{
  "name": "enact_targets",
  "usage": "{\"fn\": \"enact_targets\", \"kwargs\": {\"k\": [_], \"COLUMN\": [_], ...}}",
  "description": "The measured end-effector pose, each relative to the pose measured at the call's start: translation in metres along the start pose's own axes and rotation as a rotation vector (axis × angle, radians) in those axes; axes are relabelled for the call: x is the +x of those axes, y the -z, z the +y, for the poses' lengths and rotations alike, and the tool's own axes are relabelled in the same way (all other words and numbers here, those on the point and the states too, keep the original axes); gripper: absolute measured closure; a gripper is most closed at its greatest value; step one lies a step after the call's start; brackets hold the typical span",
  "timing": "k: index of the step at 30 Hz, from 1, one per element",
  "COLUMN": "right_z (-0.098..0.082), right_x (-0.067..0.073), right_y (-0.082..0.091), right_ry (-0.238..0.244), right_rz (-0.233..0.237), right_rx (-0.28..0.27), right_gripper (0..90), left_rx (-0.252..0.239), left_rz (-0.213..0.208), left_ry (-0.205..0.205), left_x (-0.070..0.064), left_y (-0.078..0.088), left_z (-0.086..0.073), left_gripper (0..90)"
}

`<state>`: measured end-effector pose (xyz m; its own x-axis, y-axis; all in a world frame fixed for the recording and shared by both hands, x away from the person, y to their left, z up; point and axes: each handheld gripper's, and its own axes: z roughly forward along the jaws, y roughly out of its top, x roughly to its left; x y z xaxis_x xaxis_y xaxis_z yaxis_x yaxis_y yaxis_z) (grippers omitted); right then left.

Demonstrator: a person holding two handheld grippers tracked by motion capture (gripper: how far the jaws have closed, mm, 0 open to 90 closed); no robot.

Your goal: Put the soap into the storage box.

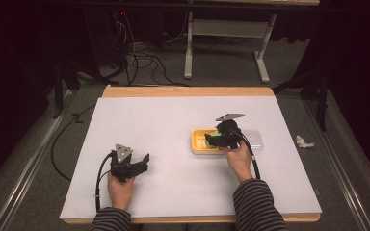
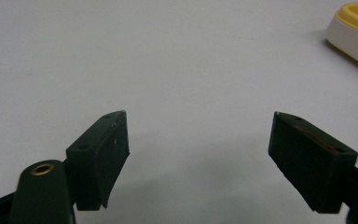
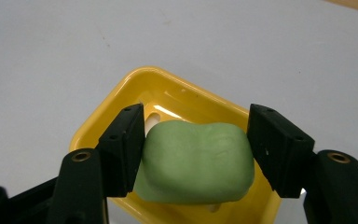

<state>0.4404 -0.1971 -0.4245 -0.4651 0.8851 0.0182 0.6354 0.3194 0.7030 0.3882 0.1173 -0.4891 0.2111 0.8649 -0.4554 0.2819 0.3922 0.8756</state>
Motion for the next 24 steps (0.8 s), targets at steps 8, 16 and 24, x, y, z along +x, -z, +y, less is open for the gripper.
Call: {"fn": "enact_targets", "kwargs": {"k": [8, 16, 24], "right_z": [-0.001, -0.001, -0.001], "right_x": [-0.001, -0.002, -0.005], "right_y": [-0.010, -0.013, -0.013], "right_ry": [0.009, 0.001, -0.004], "right_rz": [-0.041, -0.048, -0.051], "right_rx": [0.018, 0.016, 0.009], "right_gripper": [31.8, 28.3, 28.8], "left_rx": [0.001, 0.001, 0.003], "left_rz": [0.001, 0.002, 0.004], "left_ry": [0.000, 0.002, 0.001], "left_x": [0.000, 0.000, 0.000], "left_y": [0.000, 0.000, -0.001], "left_z": [0.000, 0.000, 0.000], "left_gripper": [20.9, 21.0, 21.2]}}
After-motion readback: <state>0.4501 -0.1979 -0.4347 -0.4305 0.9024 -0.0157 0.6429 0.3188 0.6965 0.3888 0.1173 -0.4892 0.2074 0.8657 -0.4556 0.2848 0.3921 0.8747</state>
